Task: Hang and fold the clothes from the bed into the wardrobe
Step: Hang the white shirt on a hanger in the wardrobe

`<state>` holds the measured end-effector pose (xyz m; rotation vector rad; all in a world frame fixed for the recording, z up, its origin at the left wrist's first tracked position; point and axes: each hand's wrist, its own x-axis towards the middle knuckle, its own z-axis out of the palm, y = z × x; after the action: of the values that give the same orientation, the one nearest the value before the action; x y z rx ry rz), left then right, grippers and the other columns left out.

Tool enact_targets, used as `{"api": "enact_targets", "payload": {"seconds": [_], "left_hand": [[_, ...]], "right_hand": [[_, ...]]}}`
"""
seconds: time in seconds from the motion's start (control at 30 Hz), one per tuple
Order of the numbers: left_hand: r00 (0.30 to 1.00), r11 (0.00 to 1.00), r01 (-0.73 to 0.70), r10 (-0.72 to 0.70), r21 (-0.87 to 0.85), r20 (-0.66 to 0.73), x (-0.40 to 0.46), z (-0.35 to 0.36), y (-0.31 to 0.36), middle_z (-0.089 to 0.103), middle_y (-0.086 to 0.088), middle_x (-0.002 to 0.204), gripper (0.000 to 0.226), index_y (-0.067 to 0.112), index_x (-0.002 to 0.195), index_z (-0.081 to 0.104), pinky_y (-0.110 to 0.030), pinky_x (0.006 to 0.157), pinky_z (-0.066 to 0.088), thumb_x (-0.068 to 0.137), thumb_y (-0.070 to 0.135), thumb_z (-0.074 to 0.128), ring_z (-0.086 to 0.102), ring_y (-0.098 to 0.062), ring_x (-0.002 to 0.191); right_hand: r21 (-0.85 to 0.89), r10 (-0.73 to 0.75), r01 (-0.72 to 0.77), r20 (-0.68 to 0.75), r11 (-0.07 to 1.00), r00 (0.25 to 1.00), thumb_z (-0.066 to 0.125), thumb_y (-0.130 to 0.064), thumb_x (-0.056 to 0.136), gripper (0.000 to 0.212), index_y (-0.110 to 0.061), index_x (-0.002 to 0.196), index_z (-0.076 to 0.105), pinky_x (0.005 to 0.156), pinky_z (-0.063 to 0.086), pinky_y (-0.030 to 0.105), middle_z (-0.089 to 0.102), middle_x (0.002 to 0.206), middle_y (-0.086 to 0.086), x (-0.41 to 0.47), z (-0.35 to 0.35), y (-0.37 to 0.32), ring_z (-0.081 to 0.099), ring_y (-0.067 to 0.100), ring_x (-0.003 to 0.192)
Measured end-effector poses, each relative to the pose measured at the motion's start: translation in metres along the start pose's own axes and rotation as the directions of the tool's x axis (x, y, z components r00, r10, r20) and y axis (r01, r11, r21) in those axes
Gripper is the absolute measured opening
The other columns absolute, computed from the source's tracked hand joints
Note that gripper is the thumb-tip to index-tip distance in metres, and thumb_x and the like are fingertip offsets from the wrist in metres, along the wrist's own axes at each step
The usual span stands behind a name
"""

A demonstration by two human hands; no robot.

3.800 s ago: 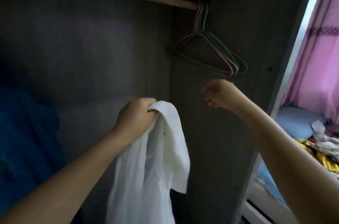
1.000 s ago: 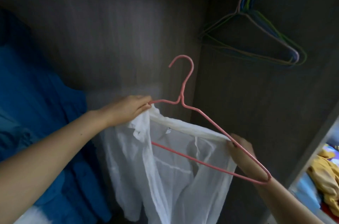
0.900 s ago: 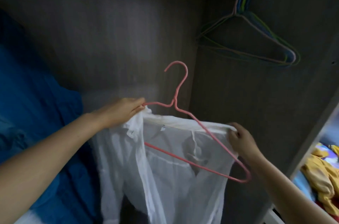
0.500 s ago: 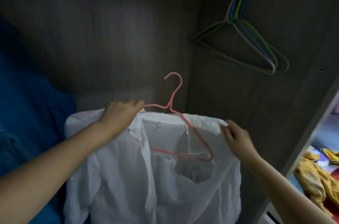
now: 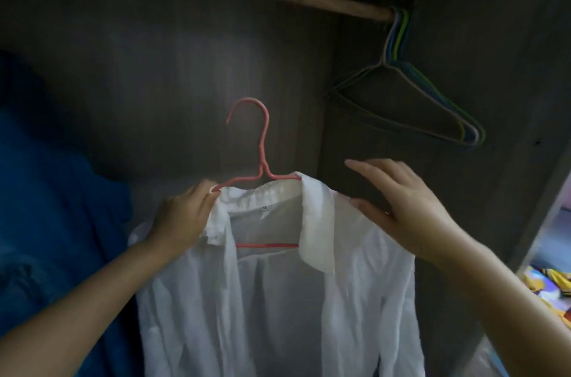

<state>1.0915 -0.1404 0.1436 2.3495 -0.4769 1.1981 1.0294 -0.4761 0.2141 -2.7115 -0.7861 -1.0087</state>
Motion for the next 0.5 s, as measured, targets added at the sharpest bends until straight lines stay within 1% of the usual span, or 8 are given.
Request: {"api": "enact_targets", "payload": {"seconds": [0.07, 0.13, 0.23, 0.27, 0.33, 0.4, 0.43, 0.5], "left_hand": [[0.998, 0.997, 0.055, -0.056, -0.052, -0.022, 0.001, -0.001, -0.004, 0.064, -0.022, 0.073, 0.055, -0.004, 0.092, 0.063, -0.044, 0.056, 0.050, 0.090, 0.042, 0.032, 0.062, -0.041, 0.063], [0.994, 0.988, 0.101, -0.106, -0.114, -0.040, 0.004, -0.003, -0.007, 0.063, -0.019, 0.077, 0.047, -0.003, 0.094, 0.061, -0.042, 0.061, 0.046, 0.091, 0.037, 0.037, 0.061, -0.039, 0.070], [0.984, 0.985, 0.100, -0.119, -0.143, -0.130, 0.015, -0.013, -0.011, 0.061, -0.018, 0.088, 0.046, -0.002, 0.097, 0.061, -0.042, 0.072, 0.044, 0.093, 0.035, 0.033, 0.059, -0.037, 0.081], [0.978, 0.988, 0.104, -0.122, -0.115, -0.170, 0.020, -0.015, -0.012, 0.061, -0.020, 0.097, 0.047, -0.003, 0.102, 0.061, -0.045, 0.079, 0.044, 0.093, 0.033, 0.033, 0.059, -0.038, 0.089], [0.958, 0.982, 0.170, -0.183, -0.080, -0.220, 0.029, -0.024, -0.016, 0.054, -0.025, 0.124, 0.047, -0.005, 0.123, 0.055, -0.049, 0.099, 0.038, 0.094, 0.028, 0.038, 0.051, -0.041, 0.115], [0.938, 0.952, 0.249, -0.283, -0.180, -0.199, 0.037, -0.030, -0.010, 0.031, -0.023, 0.149, 0.055, -0.001, 0.142, 0.035, -0.046, 0.114, 0.024, 0.095, 0.026, 0.042, 0.029, -0.035, 0.139], [0.923, 0.919, 0.295, -0.345, -0.262, -0.172, 0.040, -0.036, -0.007, 0.017, -0.017, 0.156, 0.058, 0.006, 0.148, 0.024, -0.044, 0.117, 0.019, 0.098, 0.027, 0.042, 0.018, -0.028, 0.144], [0.879, 0.812, 0.380, -0.466, -0.443, -0.101, 0.046, -0.055, -0.004, 0.000, -0.002, 0.161, 0.059, 0.024, 0.152, 0.009, -0.039, 0.119, 0.014, 0.102, 0.030, 0.039, 0.006, -0.012, 0.145]], "right_hand": [[-0.135, 0.067, -0.030, 0.279, 0.990, 0.958, 0.026, -0.059, 0.092, 0.056, -0.038, 0.141, 0.042, 0.089, 0.045, 0.031, 0.056, 0.119, -0.006, 0.012, -0.003, 0.004, 0.054, 0.014, 0.106], [-0.003, 0.091, -0.097, 0.396, 0.995, 0.914, 0.031, -0.054, 0.096, 0.044, -0.033, 0.122, 0.060, 0.075, 0.050, 0.033, 0.067, 0.098, -0.007, 0.013, 0.002, -0.002, 0.060, 0.011, 0.084], [0.270, 0.040, -0.117, 0.276, 0.956, 0.960, 0.036, -0.049, 0.096, 0.032, -0.030, 0.091, 0.062, 0.058, 0.046, 0.025, 0.063, 0.075, -0.006, 0.017, 0.004, -0.021, 0.057, 0.011, 0.065], [0.330, 0.034, -0.109, 0.226, 0.938, 0.974, 0.037, -0.047, 0.096, 0.028, -0.034, 0.088, 0.060, 0.056, 0.044, 0.020, 0.062, 0.075, -0.008, 0.019, 0.001, -0.028, 0.058, 0.009, 0.065], [0.395, 0.051, -0.116, 0.170, 0.911, 0.984, 0.041, -0.042, 0.097, 0.025, -0.031, 0.088, 0.062, 0.058, 0.048, 0.025, 0.063, 0.076, -0.006, 0.036, -0.004, -0.050, 0.059, 0.010, 0.066], [0.456, 0.072, -0.148, 0.179, 0.878, 0.981, 0.043, -0.040, 0.097, 0.028, -0.024, 0.091, 0.065, 0.067, 0.053, 0.039, 0.066, 0.079, 0.000, 0.053, -0.013, -0.067, 0.062, 0.016, 0.069], [0.510, 0.075, -0.168, 0.198, 0.844, 0.977, 0.043, -0.041, 0.098, 0.028, -0.026, 0.094, 0.067, 0.070, 0.055, 0.039, 0.067, 0.082, 0.001, 0.065, -0.017, -0.079, 0.064, 0.018, 0.073], [0.637, 0.054, -0.176, 0.207, 0.750, 0.977, 0.043, -0.045, 0.097, 0.026, -0.039, 0.098, 0.068, 0.066, 0.059, 0.025, 0.070, 0.089, -0.009, 0.092, -0.025, -0.106, 0.068, 0.010, 0.078]]}}
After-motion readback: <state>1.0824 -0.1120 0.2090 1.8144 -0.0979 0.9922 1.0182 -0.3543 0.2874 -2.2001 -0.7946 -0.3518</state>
